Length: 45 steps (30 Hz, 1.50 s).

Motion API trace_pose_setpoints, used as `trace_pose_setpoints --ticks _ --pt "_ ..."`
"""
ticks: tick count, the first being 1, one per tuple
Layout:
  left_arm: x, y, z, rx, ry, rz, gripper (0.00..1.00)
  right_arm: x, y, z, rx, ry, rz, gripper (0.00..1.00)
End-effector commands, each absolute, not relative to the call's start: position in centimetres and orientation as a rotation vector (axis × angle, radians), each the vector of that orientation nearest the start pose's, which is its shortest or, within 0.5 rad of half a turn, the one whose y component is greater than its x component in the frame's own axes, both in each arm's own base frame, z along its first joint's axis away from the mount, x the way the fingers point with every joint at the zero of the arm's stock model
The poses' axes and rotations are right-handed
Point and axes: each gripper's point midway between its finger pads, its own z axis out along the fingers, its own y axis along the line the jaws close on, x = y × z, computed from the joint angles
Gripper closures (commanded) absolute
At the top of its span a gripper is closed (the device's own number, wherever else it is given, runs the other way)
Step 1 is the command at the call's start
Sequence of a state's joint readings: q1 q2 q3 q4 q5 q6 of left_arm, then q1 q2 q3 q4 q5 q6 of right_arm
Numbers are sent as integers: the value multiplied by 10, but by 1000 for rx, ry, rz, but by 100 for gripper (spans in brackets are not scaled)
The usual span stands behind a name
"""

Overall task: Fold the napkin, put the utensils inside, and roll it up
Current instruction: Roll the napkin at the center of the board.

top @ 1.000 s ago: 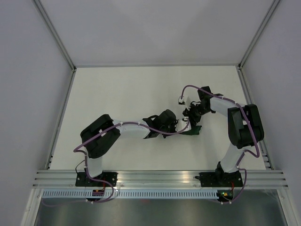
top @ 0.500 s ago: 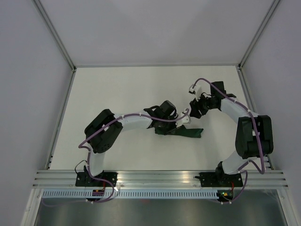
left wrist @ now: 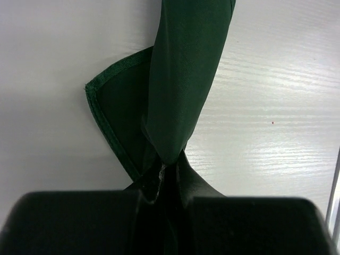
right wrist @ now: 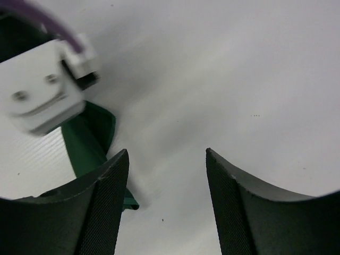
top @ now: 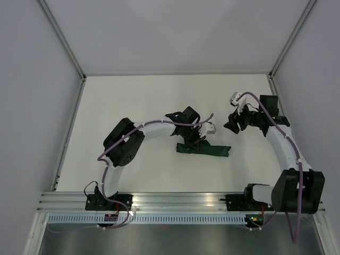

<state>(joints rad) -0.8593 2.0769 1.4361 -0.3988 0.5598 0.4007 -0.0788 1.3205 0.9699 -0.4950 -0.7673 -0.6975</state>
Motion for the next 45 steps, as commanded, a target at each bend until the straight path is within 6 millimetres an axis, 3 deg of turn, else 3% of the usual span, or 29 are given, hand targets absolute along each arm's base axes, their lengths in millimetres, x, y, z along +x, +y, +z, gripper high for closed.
trace_pose_setpoints --ticks 1,5,8,9,10,11,12,14,15,20,29,33,34,37,40,45 --pt "209 -372 -12 1726 2297 -1012 98 295 93 160 -1151 1817 565 34" --pt "201 -371 -21 1733 2369 -1078 98 257 102 155 -1335 1732 584 34" --pt "198 -369 -28 1740 2419 -1092 98 234 114 128 -1429 1737 533 34" --pt "195 -367 -28 1739 2442 -1109 98 233 116 122 -1441 1739 488 33" --pt "196 -368 -28 1739 2448 -1118 98 235 130 123 -1471 1684 450 32" --pt "194 -367 -33 1739 2472 -1123 98 235 128 122 -1488 1673 352 31" --pt "194 -366 -34 1733 2484 -1133 98 228 130 107 -1509 1680 342 30" --pt "191 -364 -36 1730 2526 -1140 98 220 151 99 -1596 1604 301 29" --pt "191 -365 -37 1732 2526 -1143 98 222 148 95 -1590 1625 274 29" --pt "188 -361 -42 1724 2595 -1145 98 205 165 61 -1730 1612 257 29" --pt "190 -362 -40 1708 2614 -1170 97 203 174 32 -1828 1590 146 30" --pt "194 -365 -33 1703 2592 -1182 86 202 174 25 -1848 1609 146 42" --pt "196 -367 -29 1699 2577 -1187 76 201 173 23 -1855 1619 145 44" --pt "205 -372 -18 1684 2539 -1174 62 200 170 18 -1877 1652 145 50" --pt "222 -382 4 1643 2465 -1162 53 197 168 13 -1883 1702 161 55" --pt "267 -393 52 1484 2346 -1133 50 190 167 4 -1882 1811 217 59"
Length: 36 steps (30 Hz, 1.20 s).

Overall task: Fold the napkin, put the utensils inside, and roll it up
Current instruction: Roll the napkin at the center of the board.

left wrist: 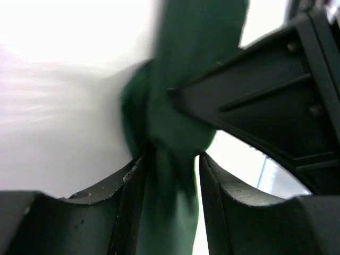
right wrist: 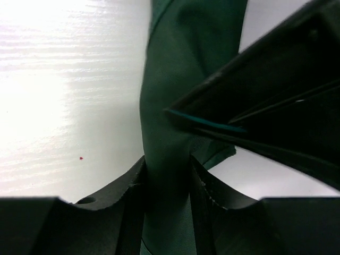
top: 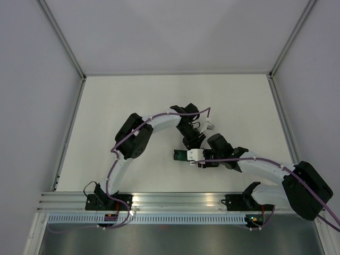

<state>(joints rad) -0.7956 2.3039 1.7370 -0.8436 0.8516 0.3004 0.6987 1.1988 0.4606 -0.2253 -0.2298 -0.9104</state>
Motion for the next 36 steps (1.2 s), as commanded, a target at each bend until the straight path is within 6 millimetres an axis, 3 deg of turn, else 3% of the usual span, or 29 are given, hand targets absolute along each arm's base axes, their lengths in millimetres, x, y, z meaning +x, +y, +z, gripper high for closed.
trace_pose_setpoints --ticks 1,5,6,8,10,11,13,15,16,17,18,22,24,27,28,30,36 --pt "280 -395 58 1443 2320 -1097 50 191 170 5 -1877 1819 224 59" --pt "331 -379 92 1189 2315 -968 50 190 171 2 -1850 1908 253 61" --pt "339 -374 110 1138 2286 -951 50 189 170 -1 -1836 1948 261 61" --pt "367 -357 121 972 2292 -844 50 194 175 2 -1814 1976 273 61" --pt "378 -346 152 840 2255 -833 50 198 182 3 -1774 2027 303 61" --pt "388 -332 155 718 2274 -789 49 200 183 3 -1753 2056 315 61" --pt "395 -315 180 606 2241 -738 49 206 189 3 -1700 2117 350 61" --pt "388 -306 180 528 2256 -731 48 211 187 -5 -1663 2189 366 61" --pt "376 -287 184 408 2259 -685 48 222 188 -11 -1585 2305 415 62" --pt "379 -289 187 406 2237 -691 48 222 188 -11 -1584 2306 415 62" --pt "379 -282 186 362 2230 -659 47 233 195 -5 -1526 2327 432 62" --pt "355 -260 178 212 2200 -673 46 252 205 -11 -1349 2472 516 62" --pt "345 -254 165 159 2200 -693 46 264 214 -8 -1285 2488 539 62" --pt "338 -252 164 114 2171 -726 46 277 223 -12 -1179 2548 555 63" --pt "334 -249 152 104 2193 -719 46 278 226 -18 -1137 2582 561 63" --pt "330 -248 137 72 2224 -719 46 287 234 -16 -1081 2594 582 63" --pt "342 -252 115 -74 2197 -758 45 303 258 -22 -869 2663 669 63"
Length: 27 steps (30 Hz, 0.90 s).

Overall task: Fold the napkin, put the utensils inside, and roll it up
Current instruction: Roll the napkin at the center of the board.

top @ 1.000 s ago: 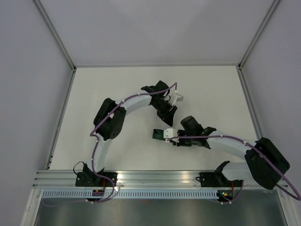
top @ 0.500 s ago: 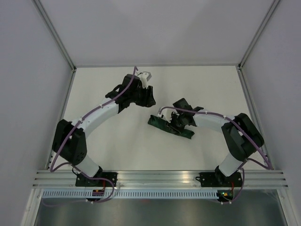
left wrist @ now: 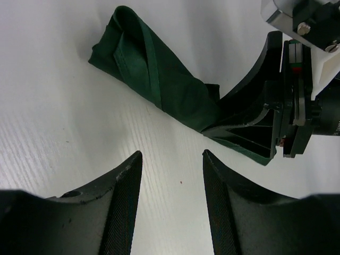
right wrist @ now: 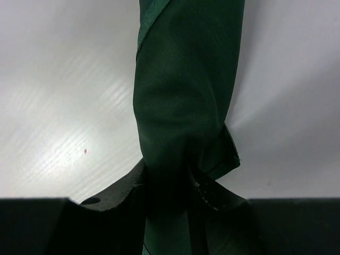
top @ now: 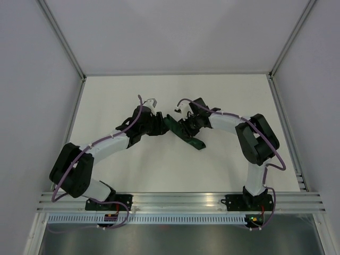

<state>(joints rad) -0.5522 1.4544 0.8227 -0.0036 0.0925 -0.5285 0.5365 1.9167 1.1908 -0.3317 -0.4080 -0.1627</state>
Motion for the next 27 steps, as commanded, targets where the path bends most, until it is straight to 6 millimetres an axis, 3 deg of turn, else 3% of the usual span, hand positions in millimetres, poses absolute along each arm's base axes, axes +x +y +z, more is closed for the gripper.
trace_pose_setpoints --ticks 1,6,13,21,27 --pt "344 -253 112 -86 2195 -761 45 305 260 -25 -853 2664 675 63" --pt "358 -262 92 -167 2208 -752 45 322 276 -21 -681 2666 716 63" --pt "368 -264 65 -239 2243 -693 45 331 286 -25 -619 2669 753 63" --pt "376 -269 53 -305 2216 -694 44 336 297 -23 -550 2659 825 63" --pt "380 -270 58 -338 2167 -731 44 338 301 -23 -517 2664 856 63"
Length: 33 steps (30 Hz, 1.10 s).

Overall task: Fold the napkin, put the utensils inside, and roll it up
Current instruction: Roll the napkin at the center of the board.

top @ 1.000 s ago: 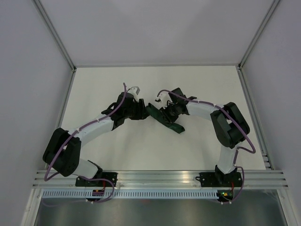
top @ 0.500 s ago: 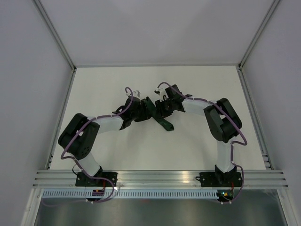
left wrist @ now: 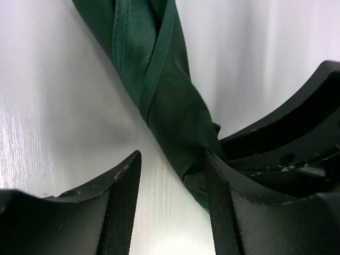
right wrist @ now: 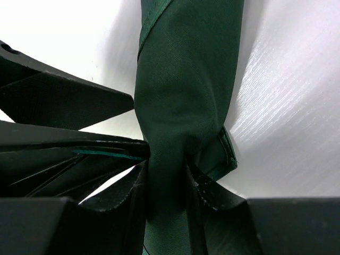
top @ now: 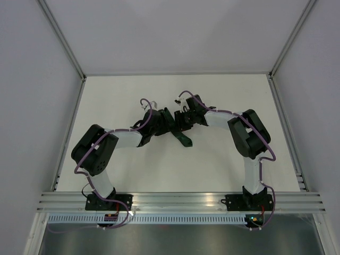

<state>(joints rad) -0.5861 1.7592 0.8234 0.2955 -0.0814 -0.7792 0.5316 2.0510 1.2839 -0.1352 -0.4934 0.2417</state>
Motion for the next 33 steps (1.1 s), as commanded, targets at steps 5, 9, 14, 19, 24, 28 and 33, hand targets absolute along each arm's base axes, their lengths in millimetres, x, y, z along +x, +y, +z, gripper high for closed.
trace_pose_setpoints --ticks 5,9,14,19,24,28,33 --pt "387 -271 59 -369 2153 -725 43 339 301 -21 -498 2663 873 63" --pt "393 -272 49 -386 2184 -690 44 338 304 -19 -489 2663 911 63" --pt "396 -271 39 -388 2215 -644 48 339 305 -16 -484 2658 948 63" --pt "398 -270 29 -342 2269 -583 65 340 306 -11 -503 2646 966 61" --pt "403 -277 24 -235 2326 -539 79 342 306 -4 -534 2626 949 54" --pt "406 -279 22 -158 2355 -508 81 344 305 4 -554 2609 938 41" --pt "409 -284 19 -91 2394 -488 80 347 302 18 -584 2581 921 30"
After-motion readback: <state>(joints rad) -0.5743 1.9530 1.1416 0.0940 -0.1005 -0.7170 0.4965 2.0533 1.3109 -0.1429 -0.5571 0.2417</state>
